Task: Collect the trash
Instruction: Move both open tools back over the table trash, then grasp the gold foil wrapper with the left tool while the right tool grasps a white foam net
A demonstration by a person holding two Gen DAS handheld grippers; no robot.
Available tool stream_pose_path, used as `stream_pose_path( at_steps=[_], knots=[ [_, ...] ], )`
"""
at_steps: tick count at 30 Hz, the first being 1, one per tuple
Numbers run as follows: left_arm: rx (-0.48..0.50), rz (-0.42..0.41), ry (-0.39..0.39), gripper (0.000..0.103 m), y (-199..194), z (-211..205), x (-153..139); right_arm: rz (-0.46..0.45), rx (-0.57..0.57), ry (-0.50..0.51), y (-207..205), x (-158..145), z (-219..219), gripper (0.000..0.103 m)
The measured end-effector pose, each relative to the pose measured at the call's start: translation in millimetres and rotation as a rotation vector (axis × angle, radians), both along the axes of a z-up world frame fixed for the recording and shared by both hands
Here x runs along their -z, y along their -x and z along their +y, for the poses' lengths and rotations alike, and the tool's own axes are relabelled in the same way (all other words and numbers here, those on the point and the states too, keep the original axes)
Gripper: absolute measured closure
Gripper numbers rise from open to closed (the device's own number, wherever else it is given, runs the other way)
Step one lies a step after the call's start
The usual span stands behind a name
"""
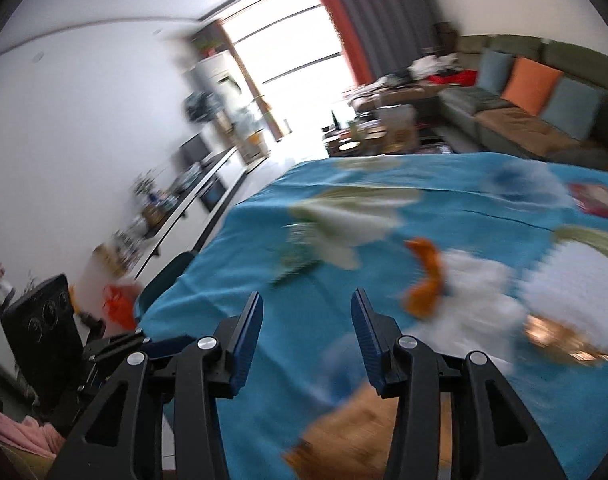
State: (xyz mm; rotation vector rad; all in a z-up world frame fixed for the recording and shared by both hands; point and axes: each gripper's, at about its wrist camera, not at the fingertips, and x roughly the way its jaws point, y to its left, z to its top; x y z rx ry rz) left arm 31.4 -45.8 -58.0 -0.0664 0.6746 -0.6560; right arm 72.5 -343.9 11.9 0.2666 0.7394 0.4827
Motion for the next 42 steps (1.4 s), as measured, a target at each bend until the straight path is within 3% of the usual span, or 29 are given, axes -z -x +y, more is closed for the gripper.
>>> stream_pose_path(
  at_steps=[9,15,19,24,27,29,31,36,42],
  knots=[
    [0.186,0.012,-0.037,0.042,-2.4,-81.7,7.1,-0.044,0.181,-0.027,19.5,-2.7,-74.4,0.057],
    [0.196,0.05,-0.108,0.038,-13.8,-112.4,19.9,-0.071,0.287,-0.025,28.5,-1.9,-113.7,0.049],
    [0.189,0.067,-0.137,0.038,-17.5,-118.5,25.6,-0.043,0.351,-0.019,22.8,9.5,-137.1,0.043],
    [0.179,0.085,-0.152,0.048,-20.5,-119.8,29.4,0.014,0.363,-0.06,9.0,26.3,-152.2,0.04],
    [0.17,0.085,-0.146,0.06,-21.3,-117.4,29.4,0.037,0.351,-0.085,3.9,33.5,-154.8,0.041],
    [0.17,0.088,-0.144,0.065,-20.6,-115.6,29.0,0.047,0.339,-0.1,1.0,36.1,-155.0,0.044],
    [0.17,0.086,-0.142,0.068,-19.4,-113.5,28.6,0.055,0.333,-0.12,0.0,38.3,-156.5,0.062],
    [0.168,0.073,-0.137,0.069,-13.7,-105.9,26.8,0.049,0.323,-0.144,2.4,36.9,-158.8,0.085],
    [0.158,0.06,-0.112,0.069,-9.5,-94.4,22.6,0.004,0.312,-0.137,9.7,23.6,-154.5,0.091]
  ],
)
